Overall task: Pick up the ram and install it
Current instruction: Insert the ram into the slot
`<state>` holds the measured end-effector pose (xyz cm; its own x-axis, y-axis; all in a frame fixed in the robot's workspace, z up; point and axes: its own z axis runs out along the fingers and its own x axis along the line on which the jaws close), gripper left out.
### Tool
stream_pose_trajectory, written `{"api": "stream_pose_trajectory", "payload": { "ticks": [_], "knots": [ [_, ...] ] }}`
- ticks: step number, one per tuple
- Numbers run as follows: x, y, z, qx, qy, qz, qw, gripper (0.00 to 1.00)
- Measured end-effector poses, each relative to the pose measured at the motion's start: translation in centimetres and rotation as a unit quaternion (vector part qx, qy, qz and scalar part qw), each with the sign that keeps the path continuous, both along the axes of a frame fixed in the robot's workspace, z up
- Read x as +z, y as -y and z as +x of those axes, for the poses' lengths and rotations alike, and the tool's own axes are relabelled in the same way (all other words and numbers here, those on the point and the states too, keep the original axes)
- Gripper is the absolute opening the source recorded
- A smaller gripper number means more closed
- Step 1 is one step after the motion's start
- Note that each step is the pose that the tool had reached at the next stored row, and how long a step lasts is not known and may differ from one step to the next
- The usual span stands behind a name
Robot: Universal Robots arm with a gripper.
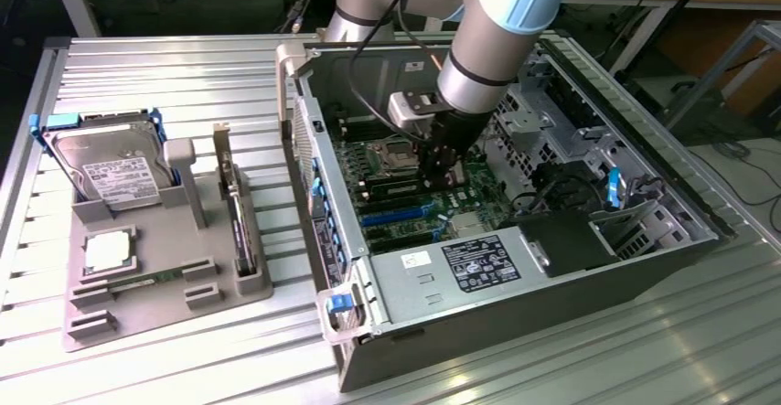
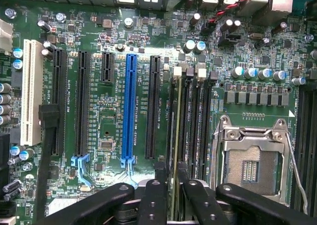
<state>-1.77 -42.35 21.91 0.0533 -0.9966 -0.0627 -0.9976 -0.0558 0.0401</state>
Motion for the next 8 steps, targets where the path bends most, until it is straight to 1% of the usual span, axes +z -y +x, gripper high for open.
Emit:
{"api": "stream_pose_trajectory", "payload": {
  "ticks": [1,3,8],
  "knots": [
    [0.34,0.0,0.0,0.0,0.0,-0.0001,1.0,0.21],
    [1.54,0.0,0.0,0.0,0.0,-0.0001,1.0,0.21],
    [3.12,0.0,0.0,0.0,-0.0001,-0.0005,1.0,0.21]
  ]
}}
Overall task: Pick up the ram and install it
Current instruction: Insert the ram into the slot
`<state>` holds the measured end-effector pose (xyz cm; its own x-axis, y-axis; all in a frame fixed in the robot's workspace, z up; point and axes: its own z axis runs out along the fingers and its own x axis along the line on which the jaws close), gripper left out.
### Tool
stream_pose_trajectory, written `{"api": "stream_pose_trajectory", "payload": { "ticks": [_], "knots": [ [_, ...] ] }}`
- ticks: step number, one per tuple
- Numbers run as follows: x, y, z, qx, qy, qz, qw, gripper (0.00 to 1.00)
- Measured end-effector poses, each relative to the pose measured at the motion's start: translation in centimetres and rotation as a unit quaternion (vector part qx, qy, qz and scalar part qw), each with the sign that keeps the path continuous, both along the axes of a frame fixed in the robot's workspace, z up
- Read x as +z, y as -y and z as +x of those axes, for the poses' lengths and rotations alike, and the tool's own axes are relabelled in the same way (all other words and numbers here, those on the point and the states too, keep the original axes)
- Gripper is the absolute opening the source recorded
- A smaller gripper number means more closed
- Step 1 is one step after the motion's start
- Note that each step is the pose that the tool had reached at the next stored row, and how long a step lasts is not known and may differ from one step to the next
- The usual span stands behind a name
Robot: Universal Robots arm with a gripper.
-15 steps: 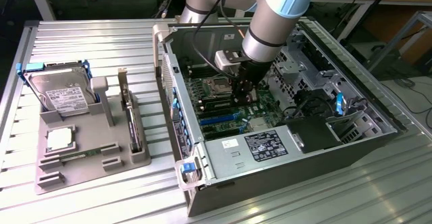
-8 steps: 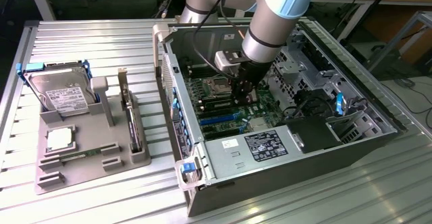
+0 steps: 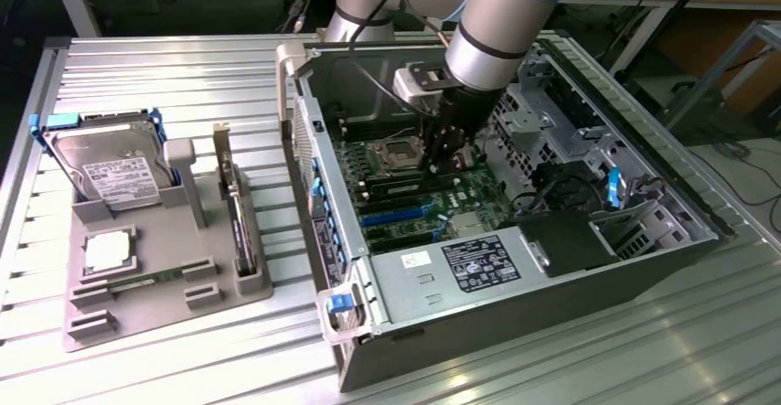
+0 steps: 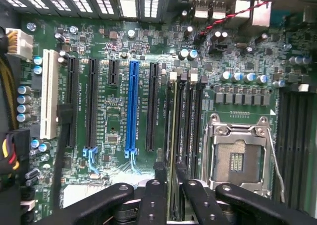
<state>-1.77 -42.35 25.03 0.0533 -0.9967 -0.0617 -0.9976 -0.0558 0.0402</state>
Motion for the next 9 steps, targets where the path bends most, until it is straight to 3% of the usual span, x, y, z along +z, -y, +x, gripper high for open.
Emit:
{"api": "stream_pose_trajectory", "payload": {
  "ticks": [5,9],
  "knots": [
    [0.26,0.0,0.0,0.0,0.0,0.0001,1.0,0.21],
    [0.27,0.0,0.11,0.0,0.0,0.0,1.0,0.1]
  ]
}}
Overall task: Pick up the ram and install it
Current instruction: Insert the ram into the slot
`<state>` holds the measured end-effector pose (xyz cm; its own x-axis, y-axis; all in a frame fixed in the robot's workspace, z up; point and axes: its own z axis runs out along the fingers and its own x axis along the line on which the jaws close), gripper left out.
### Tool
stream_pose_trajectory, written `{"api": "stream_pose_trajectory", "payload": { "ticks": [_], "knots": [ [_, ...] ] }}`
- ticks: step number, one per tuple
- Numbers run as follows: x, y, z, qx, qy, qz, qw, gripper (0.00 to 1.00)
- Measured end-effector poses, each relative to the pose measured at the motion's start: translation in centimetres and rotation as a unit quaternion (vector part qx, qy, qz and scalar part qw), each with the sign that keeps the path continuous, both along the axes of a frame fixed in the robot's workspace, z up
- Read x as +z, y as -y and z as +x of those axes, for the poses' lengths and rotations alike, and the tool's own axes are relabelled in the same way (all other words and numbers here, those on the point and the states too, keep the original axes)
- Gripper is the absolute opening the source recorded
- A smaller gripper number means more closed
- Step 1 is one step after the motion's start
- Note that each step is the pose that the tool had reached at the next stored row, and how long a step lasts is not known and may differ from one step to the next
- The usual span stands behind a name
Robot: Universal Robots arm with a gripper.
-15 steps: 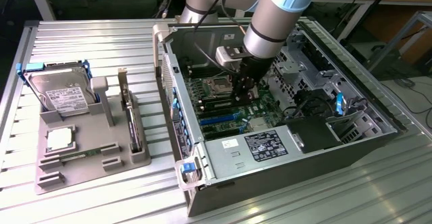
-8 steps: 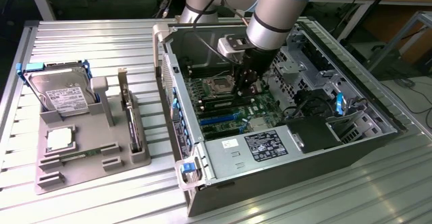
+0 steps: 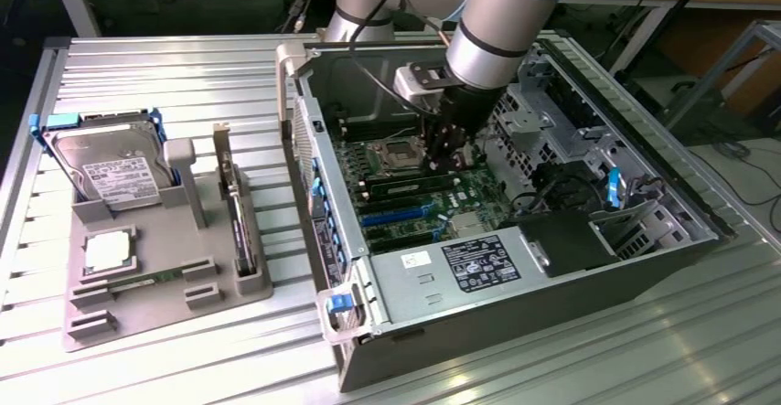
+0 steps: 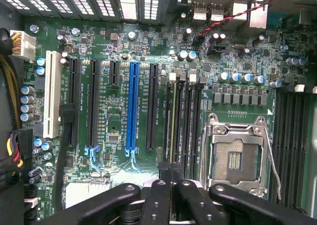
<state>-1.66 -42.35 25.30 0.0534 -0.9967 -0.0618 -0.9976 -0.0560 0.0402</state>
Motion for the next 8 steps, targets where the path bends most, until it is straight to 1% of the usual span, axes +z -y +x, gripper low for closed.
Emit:
{"api": "stream_pose_trajectory", "payload": {
  "ticks": [3,4,6,8],
  "knots": [
    [0.0,0.0,1.3,0.0,0.0,0.0,1.0,0.1],
    [-0.01,-0.01,2.3,0.0,0.0001,0.0001,1.0,0.1],
    [0.0,0.0,3.4,0.0,0.0,-0.0001,1.0,0.1],
    [0.0,0.0,3.9,0.0,0.0,0.0,1.0,0.1]
  ]
}}
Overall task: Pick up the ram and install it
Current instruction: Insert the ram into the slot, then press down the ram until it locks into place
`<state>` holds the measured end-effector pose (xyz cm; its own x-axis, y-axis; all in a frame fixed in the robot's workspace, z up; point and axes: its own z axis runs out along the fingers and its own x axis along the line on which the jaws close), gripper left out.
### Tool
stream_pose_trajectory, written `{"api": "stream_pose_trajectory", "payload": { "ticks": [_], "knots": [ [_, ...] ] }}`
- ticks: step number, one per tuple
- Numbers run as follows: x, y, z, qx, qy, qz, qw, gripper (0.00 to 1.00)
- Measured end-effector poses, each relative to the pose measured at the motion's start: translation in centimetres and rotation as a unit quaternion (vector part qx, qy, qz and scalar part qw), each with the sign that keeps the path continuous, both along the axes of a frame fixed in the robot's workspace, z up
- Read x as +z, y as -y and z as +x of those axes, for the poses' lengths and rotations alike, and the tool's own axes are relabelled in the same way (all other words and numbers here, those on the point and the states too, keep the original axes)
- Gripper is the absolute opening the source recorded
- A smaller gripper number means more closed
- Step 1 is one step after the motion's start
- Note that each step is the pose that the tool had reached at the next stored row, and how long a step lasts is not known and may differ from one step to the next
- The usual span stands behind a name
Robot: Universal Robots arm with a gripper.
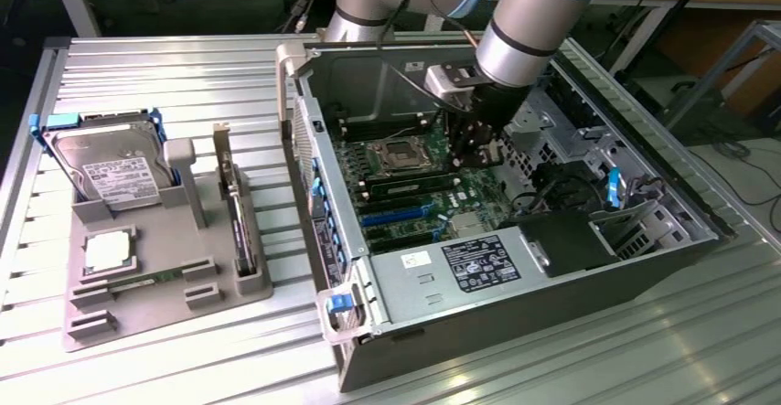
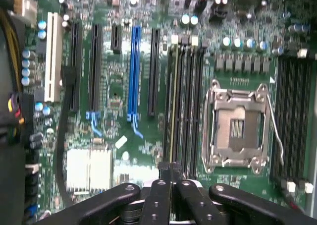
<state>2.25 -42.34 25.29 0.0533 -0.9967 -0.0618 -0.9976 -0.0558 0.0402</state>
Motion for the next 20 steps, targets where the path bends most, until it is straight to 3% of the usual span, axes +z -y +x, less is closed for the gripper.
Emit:
{"api": "stream_pose_trajectory", "payload": {
  "ticks": [3,20],
  "knots": [
    [0.0,-0.01,0.56,0.0,0.0,0.0,1.0,0.1],
    [0.02,0.0,0.57,0.0,0.0,0.0,1.0,0.1]
  ]
}}
